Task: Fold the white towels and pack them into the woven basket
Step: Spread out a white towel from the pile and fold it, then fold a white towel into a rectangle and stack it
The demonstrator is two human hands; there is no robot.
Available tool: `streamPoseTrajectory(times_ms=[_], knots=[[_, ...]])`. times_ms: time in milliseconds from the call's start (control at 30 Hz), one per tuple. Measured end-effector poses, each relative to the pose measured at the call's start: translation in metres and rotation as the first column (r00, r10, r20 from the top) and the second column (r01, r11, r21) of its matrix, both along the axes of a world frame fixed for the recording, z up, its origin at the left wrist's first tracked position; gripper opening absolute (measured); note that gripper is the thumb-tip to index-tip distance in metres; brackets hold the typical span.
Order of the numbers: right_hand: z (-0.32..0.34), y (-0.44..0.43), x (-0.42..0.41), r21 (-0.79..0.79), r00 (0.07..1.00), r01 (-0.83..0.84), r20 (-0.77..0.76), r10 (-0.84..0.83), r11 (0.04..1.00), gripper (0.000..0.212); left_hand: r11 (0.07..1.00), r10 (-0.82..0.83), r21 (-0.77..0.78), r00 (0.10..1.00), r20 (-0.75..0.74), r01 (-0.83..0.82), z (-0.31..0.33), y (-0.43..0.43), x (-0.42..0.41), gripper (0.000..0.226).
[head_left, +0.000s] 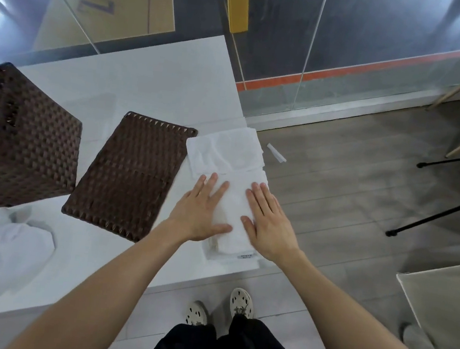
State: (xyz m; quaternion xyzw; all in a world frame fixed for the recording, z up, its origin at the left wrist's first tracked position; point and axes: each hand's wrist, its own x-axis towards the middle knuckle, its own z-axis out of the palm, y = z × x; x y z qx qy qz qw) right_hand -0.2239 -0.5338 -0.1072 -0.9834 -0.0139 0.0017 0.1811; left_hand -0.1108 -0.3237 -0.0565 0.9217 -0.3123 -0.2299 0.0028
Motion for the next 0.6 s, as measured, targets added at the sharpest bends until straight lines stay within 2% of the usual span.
streamPoseTrajectory(times_ms=[133, 267, 333, 433, 600], knots=[[0.023, 0.002, 0.008, -0.096, 1.0, 0.025, -0.008, -0.025, 0.995, 0.064, 0.997, -0.051, 0.06, 0.998, 0.034, 0.049, 0.015, -0.001, 0.008, 0.112], [0.061, 0.013, 0.019, -0.162, 0.997, 0.044, 0.068, -0.034, 0.986, 0.042, 0.991, -0.129, 0.055, 0.966, 0.225, 0.12, 0.04, 0.026, 0.01, 0.078], [0.077, 0.029, 0.03, -0.15, 0.994, 0.045, 0.106, -0.029, 0.988, 0.037, 0.998, -0.056, 0.027, 0.964, 0.259, 0.051, 0.048, 0.053, 0.011, 0.066], [0.091, 0.073, 0.052, -0.15, 0.991, -0.043, 0.118, 0.061, 0.988, 0.031, 0.99, 0.112, 0.062, 0.971, 0.21, -0.127, 0.051, 0.116, 0.013, 0.054], [0.071, 0.187, 0.082, -0.085, 0.976, -0.218, -0.02, 0.217, 0.972, 0.029, 0.919, 0.361, 0.127, 0.927, 0.102, -0.372, 0.031, 0.24, -0.005, 0.047]])
